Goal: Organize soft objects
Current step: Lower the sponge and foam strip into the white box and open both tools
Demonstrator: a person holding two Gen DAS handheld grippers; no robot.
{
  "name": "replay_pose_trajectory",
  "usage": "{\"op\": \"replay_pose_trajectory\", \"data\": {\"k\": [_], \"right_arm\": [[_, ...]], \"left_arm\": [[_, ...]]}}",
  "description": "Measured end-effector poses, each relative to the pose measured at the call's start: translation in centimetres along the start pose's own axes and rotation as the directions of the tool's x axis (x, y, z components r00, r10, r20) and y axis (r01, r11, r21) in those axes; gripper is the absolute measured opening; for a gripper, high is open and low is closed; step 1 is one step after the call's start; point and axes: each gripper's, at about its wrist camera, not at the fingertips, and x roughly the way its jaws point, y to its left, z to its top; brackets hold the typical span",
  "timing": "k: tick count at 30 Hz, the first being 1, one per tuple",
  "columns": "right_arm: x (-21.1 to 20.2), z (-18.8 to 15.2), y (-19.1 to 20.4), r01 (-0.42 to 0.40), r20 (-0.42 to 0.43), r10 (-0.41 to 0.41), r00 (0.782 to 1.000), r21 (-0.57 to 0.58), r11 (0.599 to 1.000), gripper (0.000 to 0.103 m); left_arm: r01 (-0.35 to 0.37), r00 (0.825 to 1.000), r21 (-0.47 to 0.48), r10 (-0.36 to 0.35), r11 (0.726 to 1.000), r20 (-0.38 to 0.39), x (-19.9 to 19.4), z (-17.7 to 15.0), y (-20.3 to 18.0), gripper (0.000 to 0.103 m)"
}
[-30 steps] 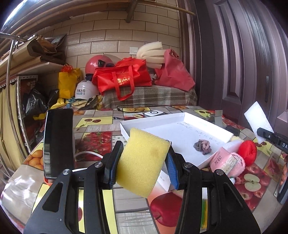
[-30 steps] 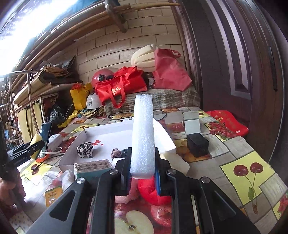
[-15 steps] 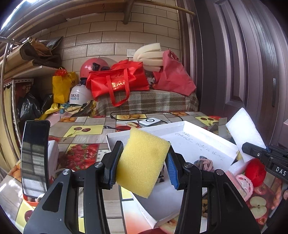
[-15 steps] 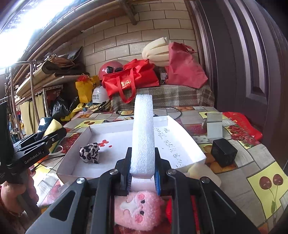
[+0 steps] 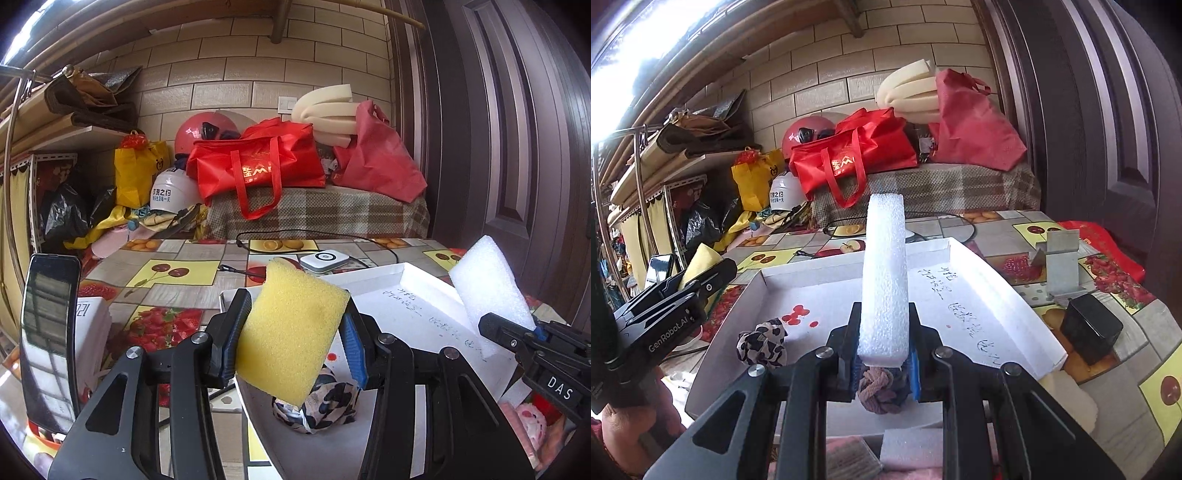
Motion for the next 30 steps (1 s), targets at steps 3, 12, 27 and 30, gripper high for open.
{"op": "replay_pose_trajectory", "data": {"k": [3, 12, 27, 30], "right_arm": [[0.5, 0.1, 0.3, 0.000, -0.010, 0.000, 1.000, -0.007, 1.000, 0.019], [1.0, 0.3, 1.0, 0.034, -0.025, -0.035, 0.999, -0.036, 0.999, 0.024], [0.0, 0.4, 2.4, 0.079, 0.038, -0.076, 0.996, -0.098, 0.992, 0.094], [0.0, 0.4, 2.3, 0.079, 0.044, -0.075, 0.996, -0.095, 0.992, 0.094]], "left_arm": [[0.009, 1.000, 0.031, -0.008, 0.999, -0.005, 0.4, 0.1, -0.7, 0.046], [-0.040, 0.999, 0.063, 0.041, 0.997, -0.011, 1.2, 0.2, -1.5, 0.103], [-0.080, 0.997, 0.017, 0.080, 0.997, 0.000, 0.8, 0.2, -0.7, 0.103], [-0.084, 0.996, -0.001, 0.084, 0.996, 0.004, 0.5, 0.2, -0.4, 0.103]]}}
